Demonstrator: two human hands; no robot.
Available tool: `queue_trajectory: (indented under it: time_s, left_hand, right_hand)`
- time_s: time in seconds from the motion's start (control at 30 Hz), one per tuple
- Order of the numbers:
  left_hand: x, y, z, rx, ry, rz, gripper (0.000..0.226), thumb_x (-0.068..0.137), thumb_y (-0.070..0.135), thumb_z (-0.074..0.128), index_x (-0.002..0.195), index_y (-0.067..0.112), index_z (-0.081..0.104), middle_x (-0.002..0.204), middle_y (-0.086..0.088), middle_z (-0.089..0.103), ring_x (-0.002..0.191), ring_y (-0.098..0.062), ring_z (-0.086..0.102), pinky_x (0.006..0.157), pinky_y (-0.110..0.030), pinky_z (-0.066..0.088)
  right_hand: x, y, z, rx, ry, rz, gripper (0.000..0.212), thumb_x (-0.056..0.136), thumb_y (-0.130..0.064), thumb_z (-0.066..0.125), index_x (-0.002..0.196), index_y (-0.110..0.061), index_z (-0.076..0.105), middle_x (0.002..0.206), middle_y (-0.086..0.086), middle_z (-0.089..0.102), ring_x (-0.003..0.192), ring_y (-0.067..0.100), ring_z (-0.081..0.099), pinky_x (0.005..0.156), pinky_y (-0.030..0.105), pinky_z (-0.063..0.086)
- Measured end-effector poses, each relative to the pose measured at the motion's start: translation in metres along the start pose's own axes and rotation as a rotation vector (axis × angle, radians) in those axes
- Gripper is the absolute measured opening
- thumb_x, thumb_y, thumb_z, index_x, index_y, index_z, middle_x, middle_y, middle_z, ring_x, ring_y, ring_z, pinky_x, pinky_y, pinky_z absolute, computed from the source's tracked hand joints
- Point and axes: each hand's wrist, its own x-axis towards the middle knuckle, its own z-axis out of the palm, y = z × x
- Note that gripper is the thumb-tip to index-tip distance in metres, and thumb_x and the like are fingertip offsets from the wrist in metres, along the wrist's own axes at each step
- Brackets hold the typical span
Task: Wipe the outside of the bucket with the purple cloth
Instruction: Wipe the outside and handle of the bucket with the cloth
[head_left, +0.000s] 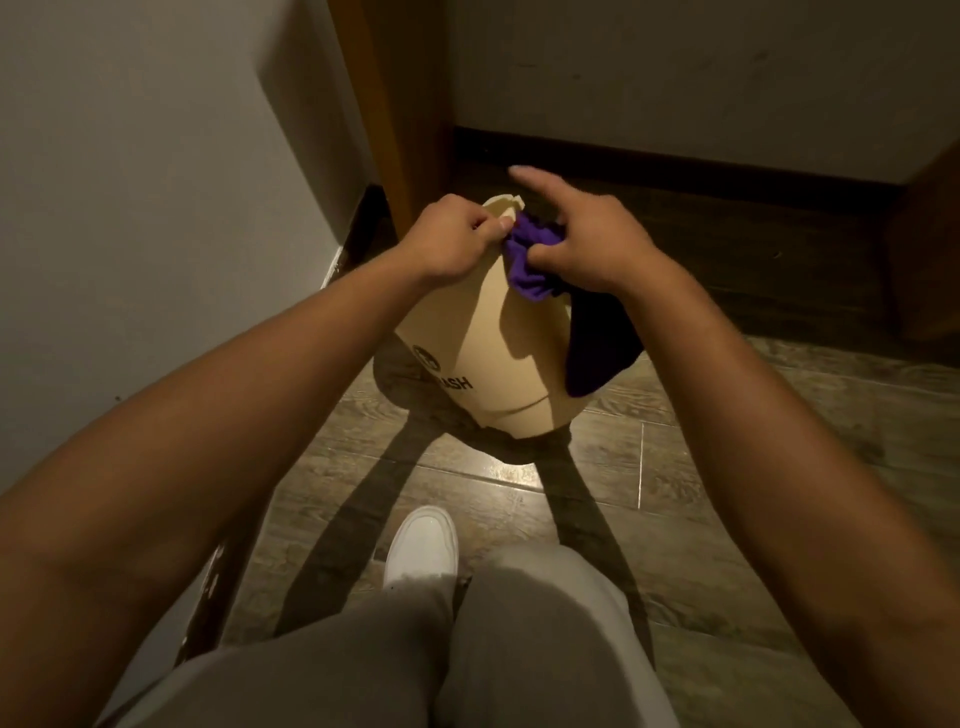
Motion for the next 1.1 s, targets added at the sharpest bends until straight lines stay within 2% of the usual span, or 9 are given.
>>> queue_trajectory:
  time_s: [0.1, 0.27, 0.37, 0.43, 0.57, 0.67, 0.8, 0.93, 1.1]
  left_hand:
    - [-0.004, 0.000, 0.000, 0.016, -0.015, 0.048, 0.040, 0.105, 0.036, 0.046, 0.096, 0.006, 0.072, 0.067, 0.002, 0.053, 0.059, -0.010, 0.046, 0.058, -0.027, 0.035]
    - [-0.021, -0.014, 0.004, 0.095, -0.108, 0.126, 0.045, 0.102, 0.051, 0.043, 0.105, 0.018, 0.073, 0.095, -0.005, 0.070, 0.087, -0.017, 0.062, 0.077, -0.038, 0.049]
    - [-0.038, -0.052, -0.004, 0.228, -0.072, 0.091, 0.048, 0.099, 0.058, 0.043, 0.113, 0.020, 0.069, 0.099, 0.000, 0.068, 0.092, -0.017, 0.063, 0.077, -0.037, 0.054]
    - [-0.044, -0.072, -0.003, 0.257, -0.038, 0.123, 0.043, 0.100, 0.052, 0.045, 0.119, 0.019, 0.064, 0.106, 0.000, 0.066, 0.097, -0.018, 0.061, 0.080, -0.038, 0.053]
    - [-0.047, -0.071, 0.005, 0.194, -0.014, 0.165, 0.030, 0.103, 0.043, 0.046, 0.110, 0.019, 0.063, 0.103, 0.000, 0.064, 0.096, -0.019, 0.059, 0.081, -0.042, 0.054]
    - [-0.049, -0.065, 0.010, 0.118, 0.018, 0.149, 0.032, 0.103, 0.043, 0.046, 0.110, 0.018, 0.063, 0.103, -0.003, 0.065, 0.095, -0.021, 0.060, 0.080, -0.044, 0.053]
    - [-0.046, -0.060, 0.016, 0.096, 0.098, 0.079, 0.035, 0.103, 0.044, 0.046, 0.107, 0.016, 0.066, 0.095, -0.004, 0.066, 0.086, -0.019, 0.061, 0.074, -0.038, 0.050]
    - [-0.035, -0.048, 0.020, 0.044, 0.068, 0.019, 0.035, 0.104, 0.036, 0.046, 0.094, 0.011, 0.067, 0.083, -0.004, 0.065, 0.074, -0.016, 0.059, 0.063, -0.033, 0.044]
    - [-0.034, -0.043, 0.020, -0.029, 0.108, -0.013, 0.040, 0.106, 0.032, 0.043, 0.098, 0.002, 0.068, 0.089, -0.017, 0.069, 0.082, -0.029, 0.063, 0.077, -0.046, 0.051]
  right_hand:
    - [0.002, -0.016, -0.001, -0.208, -0.120, -0.010, 0.069, 0.094, -0.035, 0.070, 0.153, -0.045, 0.036, 0.114, -0.004, 0.055, 0.094, 0.018, 0.059, 0.075, 0.034, 0.053]
    - [0.013, -0.010, 0.006, -0.357, 0.033, 0.055, 0.045, 0.098, -0.038, 0.063, 0.140, -0.041, 0.046, 0.102, -0.001, 0.059, 0.082, 0.019, 0.058, 0.062, 0.034, 0.047]
    - [0.018, 0.007, -0.001, -0.316, 0.072, 0.110, 0.045, 0.099, -0.033, 0.061, 0.140, -0.041, 0.046, 0.099, -0.001, 0.056, 0.075, 0.016, 0.056, 0.061, 0.034, 0.049]
    - [0.017, 0.016, -0.002, -0.288, 0.097, 0.118, 0.044, 0.100, -0.033, 0.060, 0.142, -0.040, 0.047, 0.106, 0.000, 0.056, 0.078, 0.015, 0.055, 0.061, 0.032, 0.047]
    - [0.021, 0.014, 0.007, -0.247, 0.166, 0.158, 0.048, 0.099, -0.030, 0.061, 0.144, -0.040, 0.049, 0.129, 0.006, 0.057, 0.095, 0.022, 0.056, 0.069, 0.034, 0.045]
    - [0.017, 0.017, 0.012, 0.052, 0.239, 0.284, 0.047, 0.099, -0.031, 0.061, 0.144, -0.032, 0.047, 0.119, -0.002, 0.057, 0.095, 0.013, 0.058, 0.073, 0.032, 0.049]
    - [0.005, 0.007, 0.029, 0.566, 0.322, 0.430, 0.025, 0.101, -0.029, 0.062, 0.123, -0.022, 0.052, 0.114, 0.000, 0.063, 0.092, 0.013, 0.067, 0.080, 0.030, 0.059]
    - [-0.007, -0.029, 0.073, 0.710, 0.449, 0.370, 0.035, 0.103, -0.040, 0.056, 0.133, -0.021, 0.053, 0.132, 0.004, 0.058, 0.108, 0.018, 0.063, 0.096, 0.040, 0.057]
    - [-0.031, -0.038, 0.139, 0.380, 0.468, 0.155, 0.057, 0.107, -0.046, 0.044, 0.159, -0.025, 0.037, 0.166, 0.010, 0.036, 0.149, 0.030, 0.035, 0.115, 0.047, 0.037]
